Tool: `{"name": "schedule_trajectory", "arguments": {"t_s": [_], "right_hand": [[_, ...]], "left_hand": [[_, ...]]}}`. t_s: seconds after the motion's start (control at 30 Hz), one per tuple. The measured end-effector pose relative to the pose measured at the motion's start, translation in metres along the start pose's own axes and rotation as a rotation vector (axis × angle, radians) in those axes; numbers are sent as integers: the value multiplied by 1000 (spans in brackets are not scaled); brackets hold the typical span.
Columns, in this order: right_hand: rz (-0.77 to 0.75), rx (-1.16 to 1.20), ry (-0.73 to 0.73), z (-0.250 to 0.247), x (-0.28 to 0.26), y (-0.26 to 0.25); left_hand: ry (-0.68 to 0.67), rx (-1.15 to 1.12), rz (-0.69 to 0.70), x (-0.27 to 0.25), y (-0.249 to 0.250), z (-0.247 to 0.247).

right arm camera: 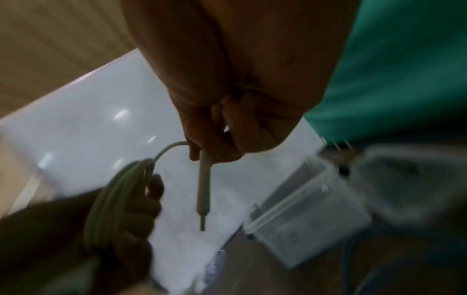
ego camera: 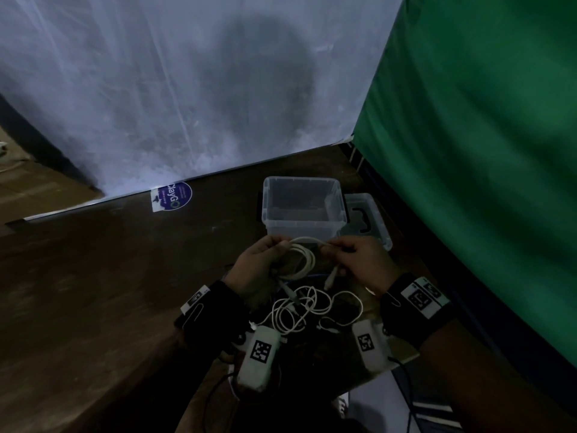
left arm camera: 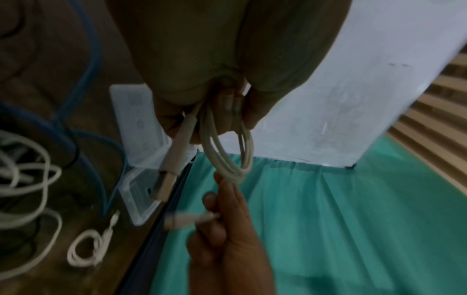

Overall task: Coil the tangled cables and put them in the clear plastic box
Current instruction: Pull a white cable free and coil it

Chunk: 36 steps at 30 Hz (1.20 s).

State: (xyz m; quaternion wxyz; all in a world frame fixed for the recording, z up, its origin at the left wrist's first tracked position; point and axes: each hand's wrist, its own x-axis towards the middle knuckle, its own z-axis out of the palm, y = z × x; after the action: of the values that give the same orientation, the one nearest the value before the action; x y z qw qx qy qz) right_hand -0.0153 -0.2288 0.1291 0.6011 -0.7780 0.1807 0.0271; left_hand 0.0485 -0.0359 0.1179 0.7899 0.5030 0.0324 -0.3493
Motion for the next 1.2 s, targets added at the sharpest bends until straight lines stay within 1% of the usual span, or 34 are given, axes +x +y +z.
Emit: {"name": "schedule_trajectory", "arguments": {"t_s": [0.07,0.13,0.17,0.3,0.4,0.5,0.57,0.7,0.73,0.77,0.83,0.87,0.93,1.0,1.1,1.2], "right_hand": [[120,232,-25,5,1,-2],[175,479,-74,6,1,-3],[186,564,-86,6,1,-5],[205,733,-105,12,1,-10],[224,772,-99,20,2,-13],[233,743,-106,26,1,-10],[217,709,-130,32,-2,-8],[183,626,-98,36,-5,-7],[172,614,-117,35,-5,-6],[137,569,-154,33,-6,-5],[13,310,-232,31,-10,-4],[-52,176,-247,32,-13,-5],[-112,36,-186,34,-17,-8],[-142,13,-84,37,-18,-9],[-155,-22,57,39,-16,-10],[-190,-69,107,37,-13,-10]], "left_hand": [[-18,-46,-36,-1,-1,0],[-32,-110,-65,0,-2,-2],[-40,-143,-80,0,-2,-2],[-84,-210,-106,0,-8,0],[-95,-190,-94,-2,-13,6],[-53,-161,-41,-5,-16,15],[-15,-134,9,-5,-18,19],[64,-50,120,-3,-21,23],[85,-13,151,-2,-21,23],[105,29,177,0,-22,22],[127,63,207,2,-23,18],[128,71,216,2,-24,18],[121,81,220,1,-25,18],[110,97,230,-1,-26,20],[70,179,279,-1,-31,23],[17,200,298,-4,-33,27]]}}
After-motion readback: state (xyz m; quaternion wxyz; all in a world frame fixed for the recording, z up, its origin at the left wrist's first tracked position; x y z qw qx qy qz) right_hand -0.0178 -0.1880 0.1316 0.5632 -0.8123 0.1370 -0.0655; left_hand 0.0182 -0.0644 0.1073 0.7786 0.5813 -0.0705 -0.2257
